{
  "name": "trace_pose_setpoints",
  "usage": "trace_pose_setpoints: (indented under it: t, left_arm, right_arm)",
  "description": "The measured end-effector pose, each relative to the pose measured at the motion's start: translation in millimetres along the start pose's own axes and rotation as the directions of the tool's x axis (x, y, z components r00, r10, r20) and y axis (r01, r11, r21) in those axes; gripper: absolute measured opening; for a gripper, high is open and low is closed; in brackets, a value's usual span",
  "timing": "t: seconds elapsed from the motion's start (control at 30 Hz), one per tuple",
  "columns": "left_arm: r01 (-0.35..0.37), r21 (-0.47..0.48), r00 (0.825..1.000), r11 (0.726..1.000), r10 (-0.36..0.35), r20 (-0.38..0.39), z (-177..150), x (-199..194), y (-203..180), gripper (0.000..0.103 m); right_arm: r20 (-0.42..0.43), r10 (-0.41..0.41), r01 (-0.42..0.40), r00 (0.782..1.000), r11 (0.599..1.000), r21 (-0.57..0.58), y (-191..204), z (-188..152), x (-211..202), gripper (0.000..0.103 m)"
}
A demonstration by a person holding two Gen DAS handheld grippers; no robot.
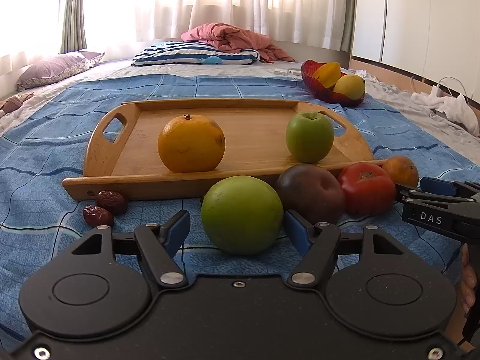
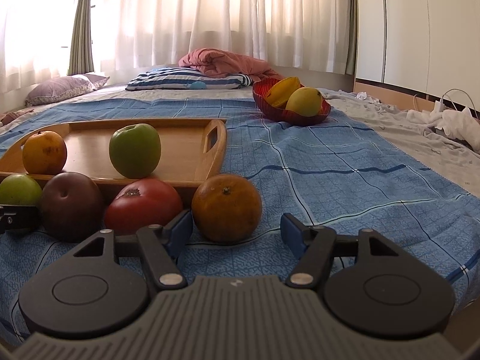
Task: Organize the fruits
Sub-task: 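Grasp the second green apple with the left tool while the right tool grasps a tangerine, then carry the apple onto the tray with the left tool while the right tool places the tangerine there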
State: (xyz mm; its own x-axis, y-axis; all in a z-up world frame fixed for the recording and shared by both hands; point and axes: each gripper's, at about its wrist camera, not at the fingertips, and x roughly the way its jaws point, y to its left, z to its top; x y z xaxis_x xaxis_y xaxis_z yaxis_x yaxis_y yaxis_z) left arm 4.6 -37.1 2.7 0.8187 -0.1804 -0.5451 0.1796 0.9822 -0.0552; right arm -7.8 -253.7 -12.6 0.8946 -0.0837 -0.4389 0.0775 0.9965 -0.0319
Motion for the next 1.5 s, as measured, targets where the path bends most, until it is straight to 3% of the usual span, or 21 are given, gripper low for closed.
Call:
trace_pose_setpoints:
  t: [0.2,0.33,0.4,0.57,0.9,1.13,1.2,1.37,1.5]
  left_arm:
    - [0.033,-0.016,0.999,0.999,-0.033,0.002,0.5,-0.7,3.2,0.059]
    - [0.04,-0.026,0.999,0.999,-0.04,0.008,-0.8,-1.0,5.1,0.061]
    - [0.05,-0.044,0.999,0.998,-0.049,0.01,-1.2,-2.0,6.9,0.056]
    - [0.046,-0.068,0.999,0.997,-0.044,0.022,-1.2,-9.0,9.0,0.056]
    - [-0.012,-0.02,0.998,1.0,0.014,0.065,3.3,-26.6,16.2,0.055]
    - [-0.032,-0.04,0.998,0.999,0.034,0.047,1.6,-26.8,27.3,0.056]
    - [-0.034,-0.051,0.999,0.998,0.036,0.039,-0.2,-26.0,29.8,0.056]
    - [-0.035,-0.059,0.998,0.998,0.038,0.041,-0.4,-26.3,32.1,0.056]
    - [-0.04,-0.058,0.998,0.998,0.043,0.052,3.8,-26.5,32.1,0.056]
  right_arm:
    - [-0.005,0.021,-0.021,1.0,1.0,0.001,-0.6,0.0,-0.3,0.062]
    - [-0.002,0.025,-0.025,1.0,1.0,-0.015,1.8,0.3,0.0,0.059]
    - [-0.005,0.033,-0.033,0.999,0.999,-0.011,2.4,0.9,0.6,0.055]
    - [-0.01,0.033,-0.033,0.999,0.999,0.001,2.2,3.1,-1.3,0.053]
    - [0.024,0.041,-0.04,0.999,0.999,-0.015,6.0,14.3,-15.4,0.05]
    - [0.01,0.029,-0.029,1.0,1.0,0.008,6.9,16.7,-11.9,0.056]
    - [0.004,0.033,-0.033,0.999,0.999,0.03,4.2,18.2,-9.6,0.065]
    - [-0.026,0.055,-0.053,0.998,0.997,0.056,-3.6,22.5,3.1,0.066]
    - [-0.061,0.114,-0.105,0.992,0.984,0.144,-18.7,29.5,15.9,0.067]
